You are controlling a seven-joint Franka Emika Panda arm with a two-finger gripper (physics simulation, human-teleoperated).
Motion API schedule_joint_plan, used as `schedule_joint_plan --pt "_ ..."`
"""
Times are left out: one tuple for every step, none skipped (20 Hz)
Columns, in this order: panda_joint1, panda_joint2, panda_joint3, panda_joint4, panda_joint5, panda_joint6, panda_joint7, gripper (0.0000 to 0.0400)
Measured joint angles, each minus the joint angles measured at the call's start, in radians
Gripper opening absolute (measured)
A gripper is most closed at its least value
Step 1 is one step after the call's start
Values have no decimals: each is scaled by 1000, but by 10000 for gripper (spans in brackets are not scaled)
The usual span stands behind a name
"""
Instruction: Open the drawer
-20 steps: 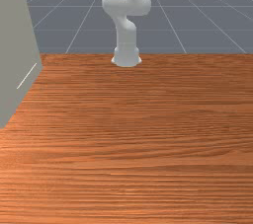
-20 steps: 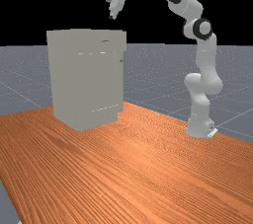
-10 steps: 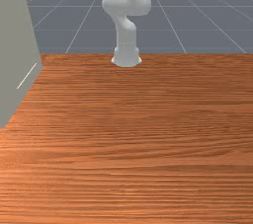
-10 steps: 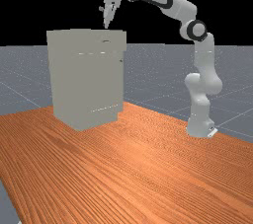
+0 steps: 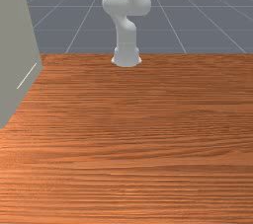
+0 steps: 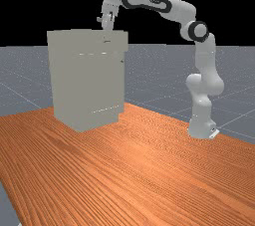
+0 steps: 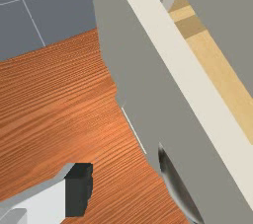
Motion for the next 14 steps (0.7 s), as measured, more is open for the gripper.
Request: schedule_joint_plan --pt "0 -5 5 -5 0 -1 2 400" --pt "-1 -10 12 -10 0 -2 11 400" --pt "-2 -17 21 -18 0 -2 21 400" --pt "-3 -25 31 -25 1 -6 31 400" --pt "-5 -34 44 -33 2 -10 40 400" --pt "-6 -44 59 -43 3 -13 50 400" --pt "-7 -58 78 -58 5 -13 66 400" --pt "-6 -79 100 -80 5 -15 85 400" --pt "1 -99 127 -102 7 -15 103 400" --pt "6 -126 155 -129 9 -20 120 400" --pt "11 -150 184 -155 10 -22 139 400" --pt "19 -174 217 -181 12 -25 159 400" --pt "28 -198 250 -205 12 -29 181 400" --pt "40 -217 283 -226 11 -34 205 400"
